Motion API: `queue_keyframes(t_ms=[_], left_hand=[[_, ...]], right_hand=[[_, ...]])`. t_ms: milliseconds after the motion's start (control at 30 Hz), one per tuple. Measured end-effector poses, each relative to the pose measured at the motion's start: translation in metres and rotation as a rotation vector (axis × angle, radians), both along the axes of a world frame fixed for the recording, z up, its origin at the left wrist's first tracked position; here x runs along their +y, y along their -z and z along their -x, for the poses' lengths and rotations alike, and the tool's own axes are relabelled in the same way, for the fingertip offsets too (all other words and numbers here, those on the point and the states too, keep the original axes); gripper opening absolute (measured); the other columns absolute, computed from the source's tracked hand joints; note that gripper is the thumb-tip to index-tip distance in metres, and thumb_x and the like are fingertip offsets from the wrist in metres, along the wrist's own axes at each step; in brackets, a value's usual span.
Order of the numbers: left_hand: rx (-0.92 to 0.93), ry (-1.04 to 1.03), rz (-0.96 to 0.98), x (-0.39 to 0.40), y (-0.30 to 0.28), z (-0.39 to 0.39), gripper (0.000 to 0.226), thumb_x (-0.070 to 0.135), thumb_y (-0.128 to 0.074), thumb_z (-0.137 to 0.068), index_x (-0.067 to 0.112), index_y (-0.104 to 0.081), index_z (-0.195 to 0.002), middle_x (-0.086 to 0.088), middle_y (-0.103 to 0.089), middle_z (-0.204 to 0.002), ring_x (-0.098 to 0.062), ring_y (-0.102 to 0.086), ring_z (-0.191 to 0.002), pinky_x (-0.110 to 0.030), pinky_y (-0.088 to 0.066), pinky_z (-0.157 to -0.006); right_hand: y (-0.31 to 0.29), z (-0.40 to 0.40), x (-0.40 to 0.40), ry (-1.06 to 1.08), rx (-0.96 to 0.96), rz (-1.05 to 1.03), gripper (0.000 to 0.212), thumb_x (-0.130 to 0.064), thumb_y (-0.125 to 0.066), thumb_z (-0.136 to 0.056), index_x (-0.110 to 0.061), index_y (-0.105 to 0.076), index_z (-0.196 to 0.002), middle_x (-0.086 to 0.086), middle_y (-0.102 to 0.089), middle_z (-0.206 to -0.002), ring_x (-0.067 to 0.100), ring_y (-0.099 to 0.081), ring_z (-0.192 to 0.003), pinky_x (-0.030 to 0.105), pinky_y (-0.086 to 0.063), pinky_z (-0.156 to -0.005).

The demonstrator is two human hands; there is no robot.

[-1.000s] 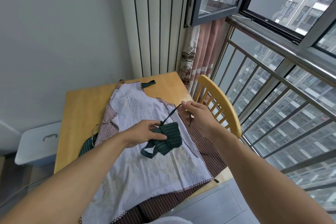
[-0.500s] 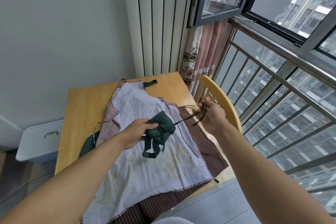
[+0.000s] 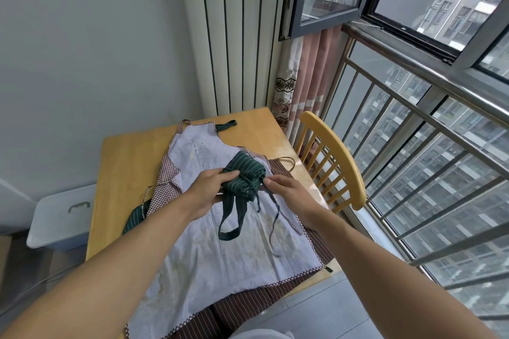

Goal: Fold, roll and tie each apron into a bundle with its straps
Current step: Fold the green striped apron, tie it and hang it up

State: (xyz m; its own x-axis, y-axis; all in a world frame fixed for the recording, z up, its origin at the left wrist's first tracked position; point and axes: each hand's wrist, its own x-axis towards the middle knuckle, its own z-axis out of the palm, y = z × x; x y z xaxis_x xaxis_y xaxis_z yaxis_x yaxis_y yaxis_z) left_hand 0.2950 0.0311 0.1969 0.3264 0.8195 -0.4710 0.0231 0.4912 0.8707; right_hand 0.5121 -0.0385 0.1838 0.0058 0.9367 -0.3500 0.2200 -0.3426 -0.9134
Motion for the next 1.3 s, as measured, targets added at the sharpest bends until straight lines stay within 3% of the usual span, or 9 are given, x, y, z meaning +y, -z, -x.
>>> queue_keyframes(t_ms=[167,300,433,600,700,867,1033,1167,1300], left_hand=[[-0.031,-0.041,0.030,-0.003,0.001,-0.001,0.019,0.017,-0.063,-0.099,0.003,-0.070,-0.109,-0.014,-0.074,-0.098,-0.025,-0.070,-0.091,-0.044,-0.059,-0.089],[-0.135,-0.100,0.146,-0.005,0.004,0.004,0.030,0.019,-0.062,-0.100,-0.003,-0.069,-0.118,-0.020,-0.070,-0.113,-0.030,-0.066,-0.103,-0.050,-0.054,-0.102],[-0.182,-0.090,0.162,-0.008,-0.001,0.008,0.030,0.023,-0.059,-0.101,0.000,-0.071,-0.117,-0.019,-0.069,-0.119,-0.029,-0.063,-0.107,-0.040,-0.056,-0.091],[-0.213,0.126,0.134,-0.013,-0.016,0.009,0.038,0.029,-0.054,-0.102,0.001,-0.069,-0.124,-0.017,-0.073,-0.116,-0.026,-0.070,-0.100,-0.036,-0.052,-0.088],[-0.159,0.246,0.072,-0.015,-0.020,0.008,0.042,0.029,-0.058,-0.099,0.000,-0.066,-0.128,-0.019,-0.071,-0.119,-0.026,-0.069,-0.102,-0.034,-0.055,-0.084],[-0.155,0.378,0.035,-0.012,-0.018,0.006,0.055,0.024,-0.071,-0.085,-0.001,-0.055,-0.132,-0.020,-0.070,-0.120,-0.030,-0.069,-0.106,-0.036,-0.057,-0.087],[-0.006,0.495,0.004,-0.009,-0.012,0.001,0.061,0.022,-0.080,-0.079,0.006,-0.056,-0.133,-0.018,-0.069,-0.124,-0.034,-0.068,-0.112,-0.048,-0.051,-0.103],[0.061,0.495,-0.007,-0.009,-0.012,0.000,0.055,0.018,-0.082,-0.083,0.006,-0.058,-0.131,-0.018,-0.068,-0.127,-0.035,-0.066,-0.117,-0.043,-0.056,-0.096],[0.046,0.437,0.015,-0.003,-0.011,0.001,0.060,0.026,-0.081,-0.076,0.005,-0.062,-0.129,-0.018,-0.070,-0.125,-0.031,-0.069,-0.111,-0.039,-0.056,-0.092]], right_hand=[[0.005,0.015,0.000,0.087,0.042,-0.059,0.025,-0.041,-0.065,-0.097,-0.018,-0.069,-0.106,0.000,-0.078,-0.087,0.021,-0.075,-0.088,0.034,-0.048,-0.087],[0.007,0.009,0.001,0.174,0.258,-0.063,0.021,-0.029,-0.064,-0.099,-0.014,-0.078,-0.093,0.004,-0.059,-0.066,0.019,-0.053,-0.063,0.031,-0.049,-0.068],[0.004,-0.001,-0.004,-0.047,0.397,0.125,0.028,-0.030,-0.056,-0.104,-0.013,-0.078,-0.097,0.003,-0.058,-0.081,0.014,-0.051,-0.071,0.031,-0.045,-0.073],[0.002,-0.004,-0.008,-0.325,0.349,0.264,0.025,-0.037,-0.060,-0.095,-0.014,-0.068,-0.089,0.001,-0.056,-0.081,0.014,-0.051,-0.078,0.032,-0.046,-0.085],[0.006,-0.004,-0.004,-0.364,0.294,0.269,0.028,-0.035,-0.057,-0.100,-0.018,-0.063,-0.079,0.003,-0.048,-0.075,0.016,-0.045,-0.072,0.033,-0.043,-0.081],[0.003,-0.008,0.000,-0.447,0.041,0.229,0.013,-0.020,-0.062,-0.100,-0.010,-0.063,-0.092,0.011,-0.045,-0.086,0.014,-0.042,-0.072,0.030,-0.045,-0.072],[0.006,-0.015,0.012,-0.302,0.032,0.190,0.014,-0.015,-0.060,-0.099,-0.011,-0.074,-0.103,0.033,-0.063,-0.110,0.031,-0.053,-0.089,0.052,-0.048,-0.083],[-0.006,-0.014,0.021,-0.210,0.050,0.170,0.022,-0.006,-0.052,-0.104,-0.013,-0.067,-0.091,0.014,-0.061,-0.087,0.023,-0.051,-0.072,0.033,-0.040,-0.064],[-0.011,-0.016,0.027,-0.197,-0.001,0.148,0.019,-0.004,-0.051,-0.104,-0.011,-0.067,-0.098,0.000,-0.061,-0.070,0.007,-0.047,-0.056,0.023,-0.035,-0.053]])
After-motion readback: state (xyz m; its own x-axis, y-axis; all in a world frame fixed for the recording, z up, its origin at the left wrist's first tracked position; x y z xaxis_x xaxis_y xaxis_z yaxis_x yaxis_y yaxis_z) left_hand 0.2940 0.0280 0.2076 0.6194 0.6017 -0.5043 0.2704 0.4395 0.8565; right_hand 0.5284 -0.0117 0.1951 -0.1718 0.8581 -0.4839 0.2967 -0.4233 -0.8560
